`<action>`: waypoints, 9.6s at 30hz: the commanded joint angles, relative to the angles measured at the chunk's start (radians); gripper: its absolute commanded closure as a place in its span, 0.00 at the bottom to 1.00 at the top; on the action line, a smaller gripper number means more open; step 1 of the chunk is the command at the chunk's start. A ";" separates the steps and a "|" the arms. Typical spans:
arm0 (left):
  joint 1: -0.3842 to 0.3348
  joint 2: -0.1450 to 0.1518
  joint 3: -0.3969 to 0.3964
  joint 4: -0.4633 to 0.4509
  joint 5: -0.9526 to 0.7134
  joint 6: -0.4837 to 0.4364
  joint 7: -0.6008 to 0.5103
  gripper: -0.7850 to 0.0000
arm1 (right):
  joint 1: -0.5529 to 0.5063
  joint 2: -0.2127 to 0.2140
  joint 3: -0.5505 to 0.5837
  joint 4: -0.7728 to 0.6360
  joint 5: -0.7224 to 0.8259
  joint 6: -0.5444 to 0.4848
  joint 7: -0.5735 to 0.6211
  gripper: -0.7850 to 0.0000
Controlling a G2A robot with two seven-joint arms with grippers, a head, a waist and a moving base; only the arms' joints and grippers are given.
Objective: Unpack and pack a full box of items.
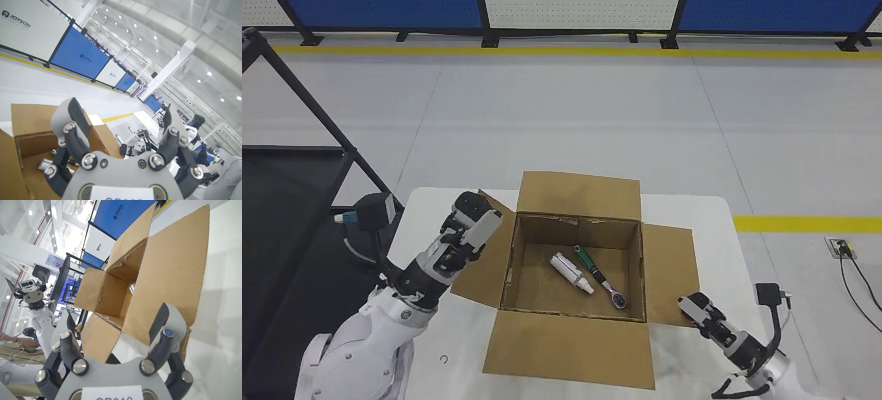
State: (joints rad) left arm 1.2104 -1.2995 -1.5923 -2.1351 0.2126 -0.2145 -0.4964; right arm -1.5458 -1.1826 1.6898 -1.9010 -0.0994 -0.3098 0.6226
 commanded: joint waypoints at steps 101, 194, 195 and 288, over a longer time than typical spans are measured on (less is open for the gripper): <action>0.348 0.012 -0.331 -0.075 -0.225 0.065 0.281 0.00 | 1.350 -0.219 -1.098 0.905 -0.522 0.252 0.609 0.00; 0.348 0.012 -0.331 -0.075 -0.225 0.065 0.281 0.00 | 1.393 -0.481 -1.192 1.419 -0.756 0.190 0.532 1.00; 0.348 0.012 -0.331 -0.075 -0.225 0.065 0.281 0.00 | 1.395 -0.481 -1.191 1.412 -0.760 0.189 0.532 1.00; 0.348 0.012 -0.331 -0.075 -0.225 0.065 0.281 0.00 | 0.735 -0.091 -0.112 0.420 -1.143 0.408 0.777 1.00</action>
State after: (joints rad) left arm 1.5583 -1.2880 -1.9232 -2.2098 -0.0120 -0.1498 -0.2152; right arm -0.8152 -1.2738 1.5816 -1.5030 -1.2502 0.1088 1.4083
